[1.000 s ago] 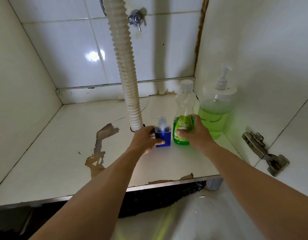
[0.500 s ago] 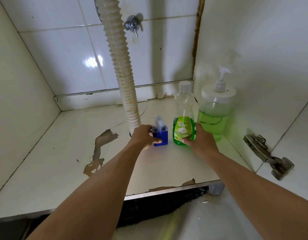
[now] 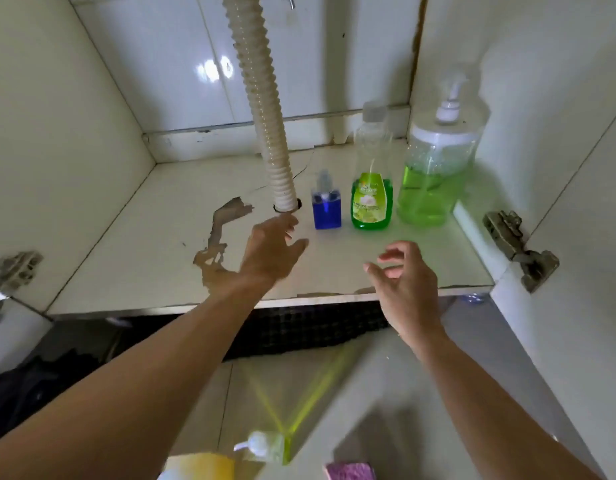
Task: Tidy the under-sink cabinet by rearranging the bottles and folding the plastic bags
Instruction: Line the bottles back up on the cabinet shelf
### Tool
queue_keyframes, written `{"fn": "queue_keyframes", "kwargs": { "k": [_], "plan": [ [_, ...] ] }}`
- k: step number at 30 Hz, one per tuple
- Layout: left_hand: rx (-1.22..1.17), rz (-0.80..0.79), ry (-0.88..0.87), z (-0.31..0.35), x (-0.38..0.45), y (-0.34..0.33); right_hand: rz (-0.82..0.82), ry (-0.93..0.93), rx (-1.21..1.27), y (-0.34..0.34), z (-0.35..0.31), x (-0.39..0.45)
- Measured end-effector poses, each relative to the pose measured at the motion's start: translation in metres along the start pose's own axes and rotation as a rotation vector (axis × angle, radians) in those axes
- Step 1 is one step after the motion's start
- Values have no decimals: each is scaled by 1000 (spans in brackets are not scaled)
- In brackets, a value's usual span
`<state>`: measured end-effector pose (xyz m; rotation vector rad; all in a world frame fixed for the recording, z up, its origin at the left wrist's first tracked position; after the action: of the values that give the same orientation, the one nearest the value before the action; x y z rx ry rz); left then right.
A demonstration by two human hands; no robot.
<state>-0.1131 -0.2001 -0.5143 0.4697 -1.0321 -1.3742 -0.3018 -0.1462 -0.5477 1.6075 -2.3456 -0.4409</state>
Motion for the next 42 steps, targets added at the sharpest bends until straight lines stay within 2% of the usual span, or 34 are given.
{"fn": "queue_keyframes", "kwargs": {
  "k": [4, 6, 9, 12, 14, 17, 19, 21, 23, 26, 32, 42],
  "plan": [
    [94, -112, -44, 22, -60, 28, -224, -127, -63, -13, 18, -35],
    [130, -231, -49, 21, -83, 34, -454, -186, -177, -18, 24, -46],
    [100, -376, 30, -4, -113, 31, -861, -157, -511, -36, 39, -54],
    [141, -485, 113, -35, -141, 32, -992, -47, -898, -55, 54, -63],
    [142, -609, 183, -48, -164, 46, -1005, -24, -1006, -64, 57, -80],
    [34, -855, 291, -63, -196, 72, -1011, -23, -984, -75, 48, -109],
    [116, -973, 218, -75, -219, 74, -1010, -38, -991, -87, 49, -126],
    [180, -1019, 157, -91, -237, 73, -981, -33, -1012, -101, 56, -143],
    [163, -1007, 144, -105, -251, 73, -916, -1, -998, -111, 64, -161],
    [124, -969, 149, -114, -270, 74, -821, -57, -883, -115, 79, -187],
    [51, -769, 144, -131, -291, 53, -657, -84, -759, -127, 97, -198],
    [46, -723, 183, -144, -298, 40, -656, -128, -728, -130, 99, -195]
  ]
}}
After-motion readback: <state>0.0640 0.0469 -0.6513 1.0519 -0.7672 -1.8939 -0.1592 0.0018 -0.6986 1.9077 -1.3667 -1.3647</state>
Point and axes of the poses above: each hand's wrist, its own x-axis towards the middle knuckle, its own y-axis out of the back of the hand, z = x × y, the point moved 1 cm from there along x, towards the middle knuckle, and after that the axes turned 12 degrees about -y, right-handed, at the moved point
